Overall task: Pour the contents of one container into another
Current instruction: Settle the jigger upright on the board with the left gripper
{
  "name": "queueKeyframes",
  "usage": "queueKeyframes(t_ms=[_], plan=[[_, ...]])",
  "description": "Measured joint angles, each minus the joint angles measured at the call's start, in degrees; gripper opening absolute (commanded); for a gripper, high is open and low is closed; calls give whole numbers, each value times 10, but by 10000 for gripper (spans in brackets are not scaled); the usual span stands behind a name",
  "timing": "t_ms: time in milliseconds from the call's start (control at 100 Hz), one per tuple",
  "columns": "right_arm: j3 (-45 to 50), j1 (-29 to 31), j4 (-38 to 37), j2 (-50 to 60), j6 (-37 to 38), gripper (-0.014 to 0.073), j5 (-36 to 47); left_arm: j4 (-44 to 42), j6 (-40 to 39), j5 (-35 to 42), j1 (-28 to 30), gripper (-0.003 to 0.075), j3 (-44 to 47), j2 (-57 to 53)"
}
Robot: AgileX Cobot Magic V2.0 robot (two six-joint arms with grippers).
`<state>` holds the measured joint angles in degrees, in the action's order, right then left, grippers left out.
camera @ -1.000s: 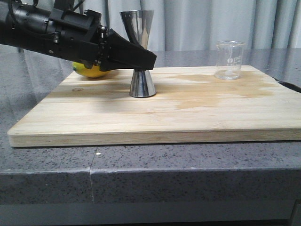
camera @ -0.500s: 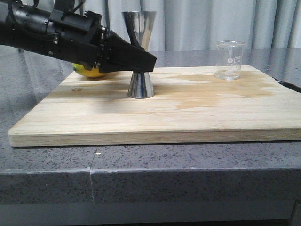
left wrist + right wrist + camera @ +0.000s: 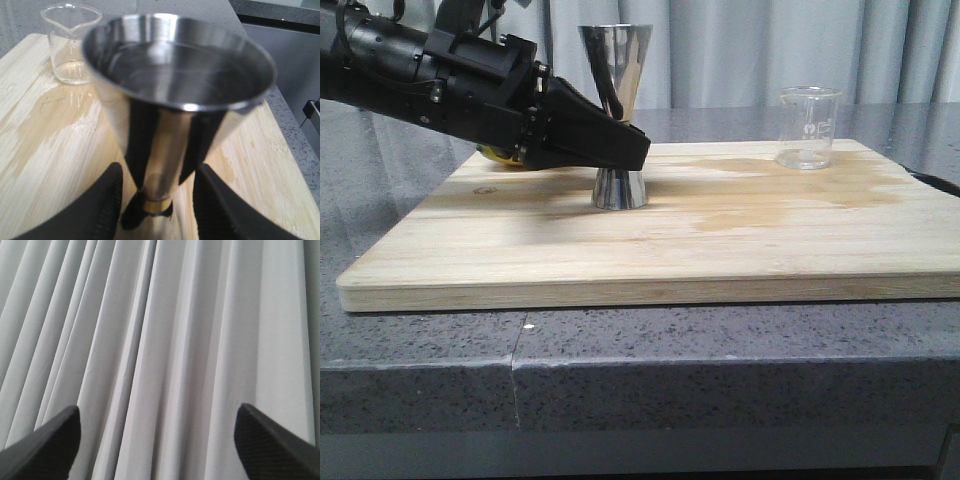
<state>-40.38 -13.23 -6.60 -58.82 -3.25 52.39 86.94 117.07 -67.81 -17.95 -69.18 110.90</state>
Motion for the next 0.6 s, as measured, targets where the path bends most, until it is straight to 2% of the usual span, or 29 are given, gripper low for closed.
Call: queueKeyframes(t_ms=[120, 600], plan=[[0, 0, 0, 0, 0, 563, 0, -4, 0, -1, 0, 362, 0, 0], [0, 0, 0, 0, 0, 562, -1, -17, -2, 5, 0, 362, 0, -17]])
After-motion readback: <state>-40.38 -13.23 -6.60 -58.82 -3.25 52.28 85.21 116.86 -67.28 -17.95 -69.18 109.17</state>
